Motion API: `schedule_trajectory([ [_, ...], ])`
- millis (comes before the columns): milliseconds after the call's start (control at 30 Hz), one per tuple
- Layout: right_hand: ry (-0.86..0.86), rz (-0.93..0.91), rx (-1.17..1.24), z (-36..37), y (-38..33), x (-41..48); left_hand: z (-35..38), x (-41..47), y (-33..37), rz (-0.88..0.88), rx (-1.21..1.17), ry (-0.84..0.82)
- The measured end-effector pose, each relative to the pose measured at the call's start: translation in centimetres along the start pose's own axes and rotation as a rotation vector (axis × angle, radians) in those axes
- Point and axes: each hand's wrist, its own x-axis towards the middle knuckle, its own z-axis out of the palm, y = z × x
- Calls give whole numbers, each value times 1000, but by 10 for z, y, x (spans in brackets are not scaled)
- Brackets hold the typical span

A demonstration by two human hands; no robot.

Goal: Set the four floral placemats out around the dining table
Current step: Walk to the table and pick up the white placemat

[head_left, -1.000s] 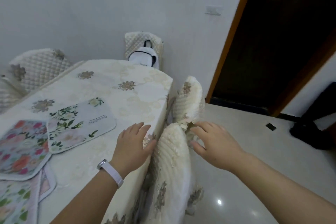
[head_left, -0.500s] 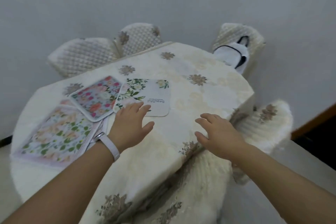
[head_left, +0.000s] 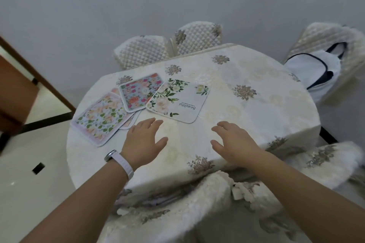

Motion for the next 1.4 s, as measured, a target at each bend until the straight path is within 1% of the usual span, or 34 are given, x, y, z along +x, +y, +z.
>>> schedule_trajectory([
  [167, 3, -84, -16, -6, 1, 10, -1, -8, 0, -69, 36, 7],
  [333, -14, -91, -45, -1, 10, 18, 6, 1, 1, -78, 46, 30],
  [500, -45, -60, -74, 6, 28, 42, 33, 30, -3, -103, -7, -18],
  [600, -68, -30, -47, 7, 27, 65, 51, 56, -14, -118, -96, -66],
  [733, -123, -6, -23, 21, 23, 108, 83, 102, -37, -148, -155, -138],
  [867, -209, 195, 267, 45, 21, 145, 120, 139, -50, -213, -275, -215],
  [1000, -257, 285, 425, 64, 25, 173, 146, 162, -46, -314, -516, -283],
  [1100, -212, 396, 571, 76, 31, 203, 159, 181, -41, -451, -799, -230],
  [1167, -193, 483, 698, 82, 34, 221, 163, 189, -36, -531, -940, -179],
  [1333, -175, 661, 1001, 108, 49, 265, 175, 207, -25, -903, -1322, -35],
  [1400, -179, 734, 1186, 115, 53, 278, 185, 214, -27, -1030, -1439, 21],
])
